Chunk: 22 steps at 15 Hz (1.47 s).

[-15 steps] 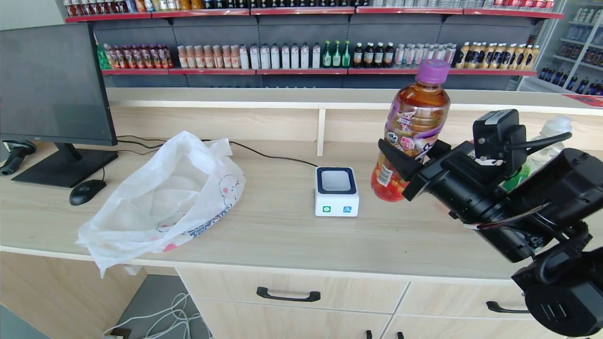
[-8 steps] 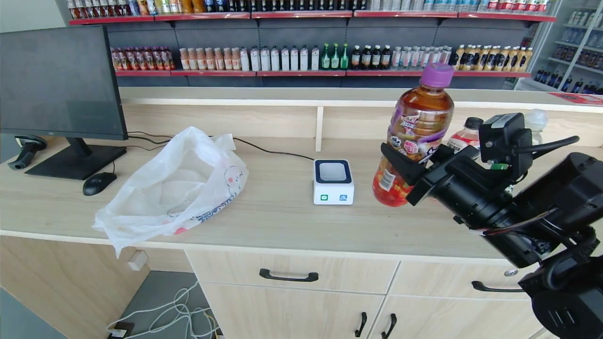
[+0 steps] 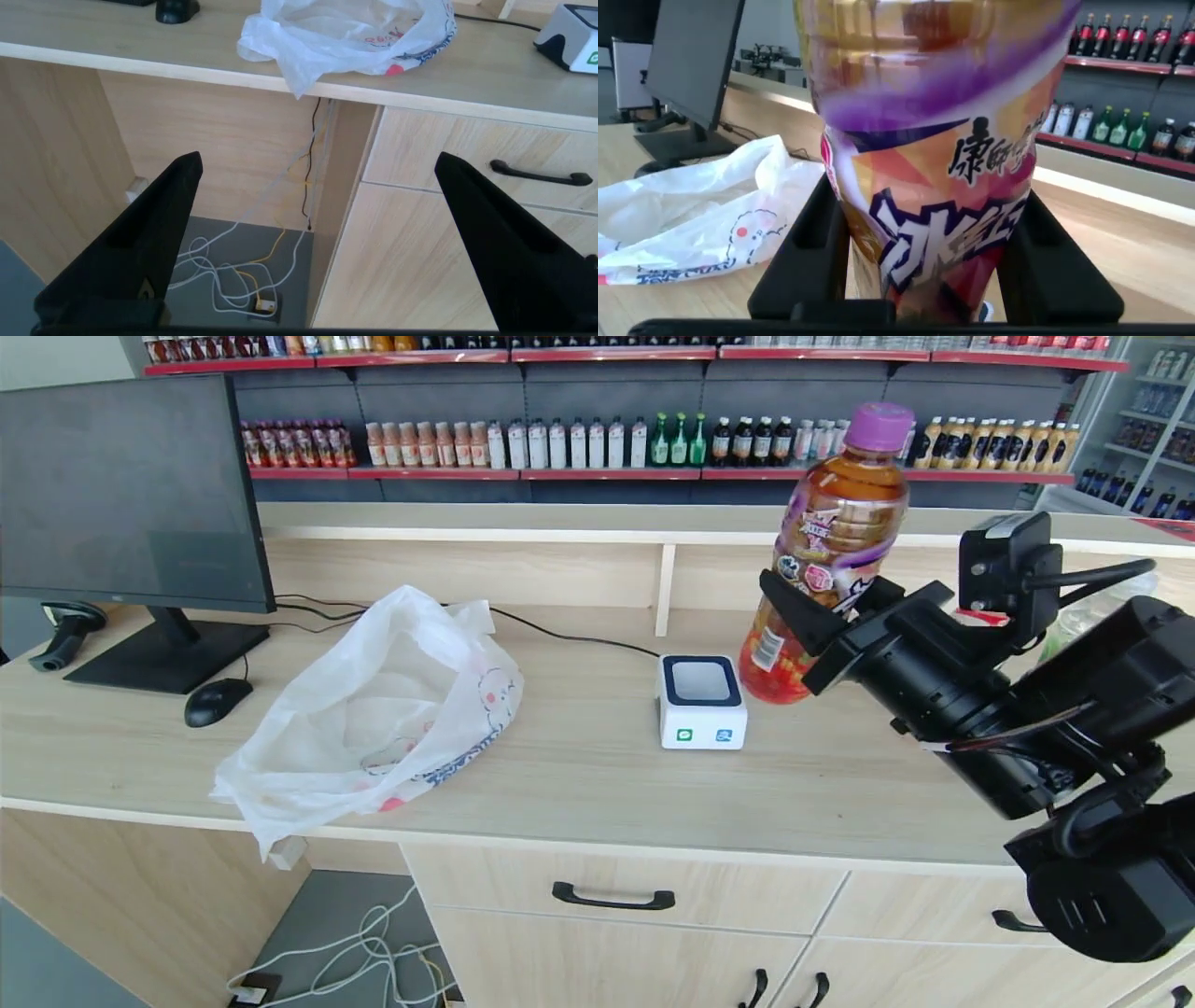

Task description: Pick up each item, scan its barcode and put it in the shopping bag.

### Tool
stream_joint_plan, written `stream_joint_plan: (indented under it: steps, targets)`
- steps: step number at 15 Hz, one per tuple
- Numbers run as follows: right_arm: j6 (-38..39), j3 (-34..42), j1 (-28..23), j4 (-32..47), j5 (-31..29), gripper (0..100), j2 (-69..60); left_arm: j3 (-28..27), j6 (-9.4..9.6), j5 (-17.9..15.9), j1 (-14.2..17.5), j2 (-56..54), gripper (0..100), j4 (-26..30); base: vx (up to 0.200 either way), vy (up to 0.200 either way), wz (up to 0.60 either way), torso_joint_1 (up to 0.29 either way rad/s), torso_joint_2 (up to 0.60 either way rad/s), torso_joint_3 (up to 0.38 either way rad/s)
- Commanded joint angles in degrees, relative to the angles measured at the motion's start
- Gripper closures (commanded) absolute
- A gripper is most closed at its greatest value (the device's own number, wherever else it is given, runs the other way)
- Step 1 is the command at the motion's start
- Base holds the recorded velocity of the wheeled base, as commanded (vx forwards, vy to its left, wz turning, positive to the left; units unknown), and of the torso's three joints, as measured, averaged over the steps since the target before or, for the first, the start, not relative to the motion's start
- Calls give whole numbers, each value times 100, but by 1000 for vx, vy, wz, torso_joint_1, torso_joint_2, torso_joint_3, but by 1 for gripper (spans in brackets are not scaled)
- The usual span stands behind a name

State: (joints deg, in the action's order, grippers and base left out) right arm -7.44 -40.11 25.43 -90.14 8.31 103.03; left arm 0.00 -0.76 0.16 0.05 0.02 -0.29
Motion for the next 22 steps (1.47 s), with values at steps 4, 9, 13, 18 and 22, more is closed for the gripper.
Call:
stream_joint_plan:
  steps: [4, 9, 13, 18, 22]
  targets:
    - [-627, -314, -724, 14, 1401, 100, 437, 0, -12, 2, 4, 6, 0, -6, 0, 200, 0, 4, 1, 1]
    - [-1392, -938, -979, 14, 2394, 100, 999, 0, 5, 2, -5, 6, 0, -6, 0, 0, 0, 0, 0, 0]
    - [-2368, -1052, -1233, 14, 2394, 100, 1237, 0, 5, 2, 4, -2, 0, -6, 0, 0, 0, 0, 0, 0]
    - [-3431, -1491, -1304, 14, 2869, 100, 1808, 0, -4, 2, 4, 6, 0, -6, 0, 0, 0, 0, 0, 0]
    - [-3501, -1992, -1348, 14, 3194, 100, 2186, 0, -12, 2, 4, -2, 0, -15, 0, 0, 0, 0, 0, 0]
